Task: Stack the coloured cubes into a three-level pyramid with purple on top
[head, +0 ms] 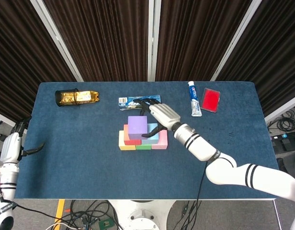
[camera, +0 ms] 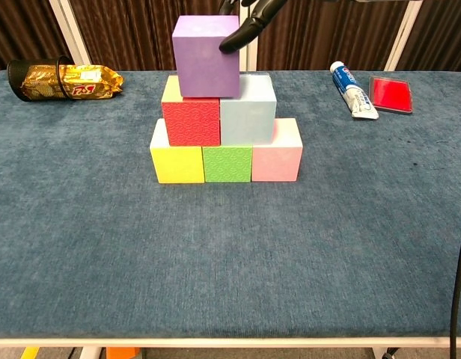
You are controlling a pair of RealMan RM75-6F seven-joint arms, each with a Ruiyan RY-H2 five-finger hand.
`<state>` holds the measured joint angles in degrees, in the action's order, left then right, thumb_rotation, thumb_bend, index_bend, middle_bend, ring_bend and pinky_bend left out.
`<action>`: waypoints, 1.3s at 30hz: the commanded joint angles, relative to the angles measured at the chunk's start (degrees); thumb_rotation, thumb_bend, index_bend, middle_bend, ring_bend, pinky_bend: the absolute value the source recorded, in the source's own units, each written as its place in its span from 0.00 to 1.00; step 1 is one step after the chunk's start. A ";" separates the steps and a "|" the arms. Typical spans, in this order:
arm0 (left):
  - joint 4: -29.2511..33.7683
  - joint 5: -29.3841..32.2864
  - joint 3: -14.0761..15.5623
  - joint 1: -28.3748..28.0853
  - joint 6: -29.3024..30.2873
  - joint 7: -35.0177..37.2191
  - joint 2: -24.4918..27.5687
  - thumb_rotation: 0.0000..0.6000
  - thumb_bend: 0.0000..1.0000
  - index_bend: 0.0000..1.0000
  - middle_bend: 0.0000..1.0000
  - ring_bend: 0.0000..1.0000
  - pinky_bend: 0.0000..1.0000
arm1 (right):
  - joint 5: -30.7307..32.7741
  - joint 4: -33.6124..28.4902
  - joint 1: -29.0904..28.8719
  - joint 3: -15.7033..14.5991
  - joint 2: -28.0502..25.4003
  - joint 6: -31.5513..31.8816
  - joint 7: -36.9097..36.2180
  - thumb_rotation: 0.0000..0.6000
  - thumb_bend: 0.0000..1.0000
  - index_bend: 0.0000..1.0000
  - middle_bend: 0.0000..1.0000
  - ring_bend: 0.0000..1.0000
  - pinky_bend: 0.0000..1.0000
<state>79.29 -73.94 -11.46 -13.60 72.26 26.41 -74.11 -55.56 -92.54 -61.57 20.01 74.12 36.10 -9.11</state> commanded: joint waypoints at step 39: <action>0.00 -0.06 0.21 -0.07 -0.27 -0.18 0.18 1.00 0.22 0.10 0.09 0.00 0.09 | -0.51 1.66 -0.69 -0.56 0.48 -1.46 -1.02 1.00 0.09 0.00 0.47 0.00 0.00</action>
<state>79.30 -74.00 -11.26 -13.67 71.99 26.25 -73.93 -56.06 -90.87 -62.26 19.46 74.61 34.64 -10.13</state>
